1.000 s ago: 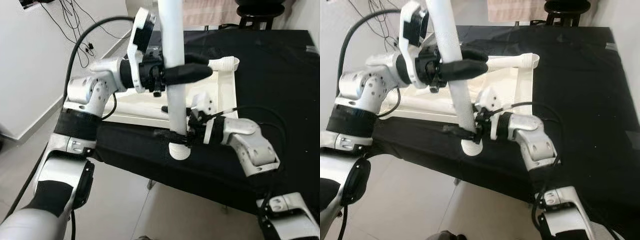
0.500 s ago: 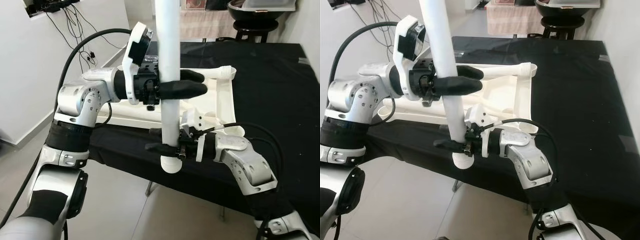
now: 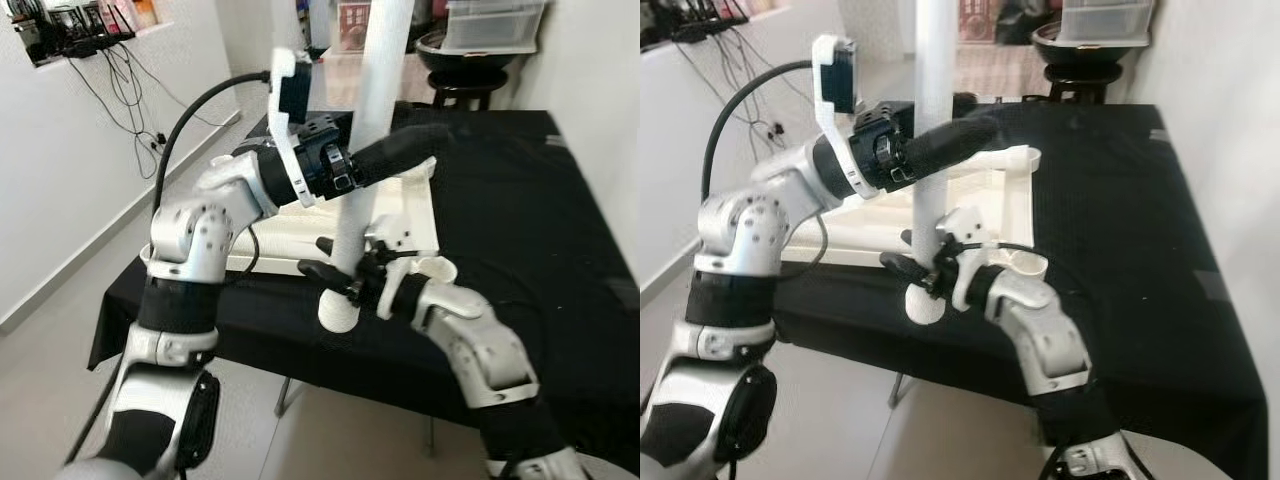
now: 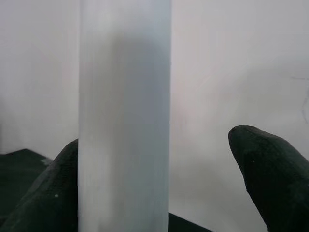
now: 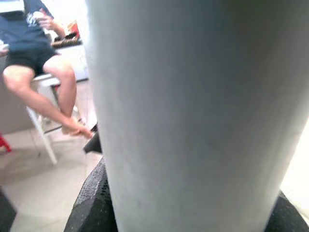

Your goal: Building children table

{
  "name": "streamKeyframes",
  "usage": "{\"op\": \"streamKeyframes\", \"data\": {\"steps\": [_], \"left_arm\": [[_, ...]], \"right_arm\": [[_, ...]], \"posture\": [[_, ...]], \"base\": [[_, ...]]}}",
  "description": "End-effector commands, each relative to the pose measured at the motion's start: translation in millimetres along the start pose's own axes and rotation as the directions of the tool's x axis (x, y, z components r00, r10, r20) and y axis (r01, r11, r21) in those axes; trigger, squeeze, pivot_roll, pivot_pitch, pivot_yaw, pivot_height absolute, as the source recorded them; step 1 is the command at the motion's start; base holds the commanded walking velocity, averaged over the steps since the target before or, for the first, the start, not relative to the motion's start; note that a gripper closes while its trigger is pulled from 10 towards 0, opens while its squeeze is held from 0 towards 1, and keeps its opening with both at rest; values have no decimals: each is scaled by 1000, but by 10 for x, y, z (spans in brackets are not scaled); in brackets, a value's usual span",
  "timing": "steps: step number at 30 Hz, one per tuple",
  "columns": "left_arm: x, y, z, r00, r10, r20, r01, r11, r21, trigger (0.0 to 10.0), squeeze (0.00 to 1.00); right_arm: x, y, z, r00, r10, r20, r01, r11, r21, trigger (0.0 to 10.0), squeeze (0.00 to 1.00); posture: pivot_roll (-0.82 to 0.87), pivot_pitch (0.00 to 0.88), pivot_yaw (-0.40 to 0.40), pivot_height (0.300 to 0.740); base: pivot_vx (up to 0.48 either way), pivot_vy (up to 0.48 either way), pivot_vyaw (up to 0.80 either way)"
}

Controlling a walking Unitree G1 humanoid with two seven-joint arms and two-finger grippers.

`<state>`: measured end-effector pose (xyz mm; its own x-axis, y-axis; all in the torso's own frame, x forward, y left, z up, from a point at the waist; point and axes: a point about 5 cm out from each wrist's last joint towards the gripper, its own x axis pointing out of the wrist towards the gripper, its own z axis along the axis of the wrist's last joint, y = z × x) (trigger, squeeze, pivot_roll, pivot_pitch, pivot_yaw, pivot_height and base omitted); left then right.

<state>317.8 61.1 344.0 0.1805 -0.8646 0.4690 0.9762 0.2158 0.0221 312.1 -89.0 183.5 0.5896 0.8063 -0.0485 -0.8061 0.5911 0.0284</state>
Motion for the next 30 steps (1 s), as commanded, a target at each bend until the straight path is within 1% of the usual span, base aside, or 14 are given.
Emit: {"op": "streamKeyframes", "data": {"steps": [1,2,3,4,5,6,8,9,10,11,12,14,16,30], "left_arm": [[-48,-8,118,997,63,47,-67,995,79,10000,1000],[-48,-8,118,997,63,47,-67,995,79,10000,1000],[-190,66,182,980,179,83,-187,977,103,10000,1000],[-510,216,220,907,410,99,-421,893,158,10000,894],[-510,216,220,907,410,99,-421,893,158,10000,894],[-804,290,203,814,571,103,-579,786,217,10000,0],[-804,290,203,814,571,103,-579,786,217,10000,0],[-986,316,186,747,657,104,-658,708,257,10000,0],[-1142,304,61,675,734,79,-719,629,297,10000,0],[-1142,304,61,675,734,79,-719,629,297,10000,0],[-1207,281,-27,640,766,63,-741,593,315,10000,0],[-1207,281,-27,640,766,63,-741,593,315,10000,0],[-1276,128,-297,602,798,1,-757,571,318,10000,0],[-1373,-264,-760,578,807,-121,-750,583,312,10000,0]], "right_arm": [[13,11,-118,998,-31,-46,32,999,25,0,0],[13,11,-118,998,-31,-46,32,999,25,0,0],[-7,-18,-112,997,-72,-28,73,997,28,0,0],[-45,-130,-106,980,-199,3,198,979,36,0,0],[-45,-130,-106,980,-199,3,198,979,36,0,0],[-78,-219,-94,953,-301,34,299,953,49,0,0],[-78,-219,-94,953,-301,34,299,953,49,0,0],[-101,-274,-88,930,-364,52,361,931,61,0,0],[-117,-305,-60,910,-407,78,402,913,75,9490,0],[-117,-305,-60,910,-407,78,402,913,75,9490,0],[-121,-310,-39,902,-422,94,416,906,83,9490,0],[-121,-310,-39,902,-422,94,416,906,83,9490,0],[-125,-308,-4,885,-450,117,441,892,94,10000,0],[-126,-382,158,834,-515,201,492,857,155,10000,0]], "posture": [[-81,16,83,740],[-81,16,83,740],[-78,16,84,740],[-67,12,78,740],[-67,12,78,740],[-67,12,78,740],[-67,12,78,740],[-67,12,78,740],[-58,7,82,740],[-58,7,82,740],[-58,7,82,740],[-58,7,82,740],[-52,5,80,740],[-37,10,81,740]], "base": [[0,0,0],[0,0,0],[0,0,0],[0,0,0],[0,0,0],[0,0,0],[0,0,0],[0,0,0],[0,0,0],[0,0,0],[0,0,0],[0,0,0],[0,0,0],[0,0,-229]]}}
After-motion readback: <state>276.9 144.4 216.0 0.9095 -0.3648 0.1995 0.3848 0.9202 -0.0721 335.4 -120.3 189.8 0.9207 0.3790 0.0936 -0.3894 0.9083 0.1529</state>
